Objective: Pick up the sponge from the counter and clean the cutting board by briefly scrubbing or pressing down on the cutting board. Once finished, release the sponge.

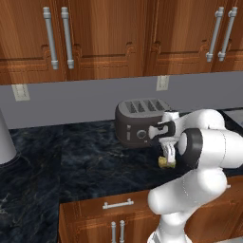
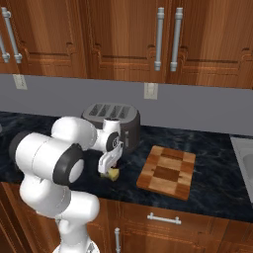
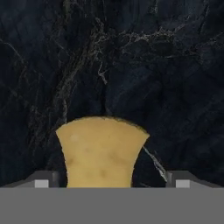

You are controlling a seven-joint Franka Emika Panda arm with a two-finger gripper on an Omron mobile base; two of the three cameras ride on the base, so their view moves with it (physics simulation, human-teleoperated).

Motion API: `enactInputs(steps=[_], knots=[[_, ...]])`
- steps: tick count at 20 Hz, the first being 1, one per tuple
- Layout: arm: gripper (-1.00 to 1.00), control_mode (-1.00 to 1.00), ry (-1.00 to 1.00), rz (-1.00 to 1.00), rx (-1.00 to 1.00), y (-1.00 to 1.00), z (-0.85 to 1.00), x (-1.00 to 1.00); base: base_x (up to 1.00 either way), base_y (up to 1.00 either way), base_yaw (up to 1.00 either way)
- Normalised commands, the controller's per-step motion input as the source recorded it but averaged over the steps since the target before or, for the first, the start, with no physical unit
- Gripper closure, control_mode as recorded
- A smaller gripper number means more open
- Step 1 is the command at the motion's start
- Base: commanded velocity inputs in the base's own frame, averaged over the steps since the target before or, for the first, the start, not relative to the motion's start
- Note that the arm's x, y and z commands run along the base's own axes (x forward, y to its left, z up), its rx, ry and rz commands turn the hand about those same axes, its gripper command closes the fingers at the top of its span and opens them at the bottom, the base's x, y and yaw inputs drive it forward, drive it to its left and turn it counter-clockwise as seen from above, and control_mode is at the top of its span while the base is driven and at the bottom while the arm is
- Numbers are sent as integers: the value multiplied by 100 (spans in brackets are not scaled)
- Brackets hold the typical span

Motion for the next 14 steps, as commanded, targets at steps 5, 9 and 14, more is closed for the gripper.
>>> enactInputs(steps=[5,9,14], knots=[[-100,-100,-8,0,0,0,81,-18,0,0,0],[-100,-100,-8,0,0,0,85,-31,0,0,0],[-100,-100,-5,0,0,2,81,-46,0,0,0]])
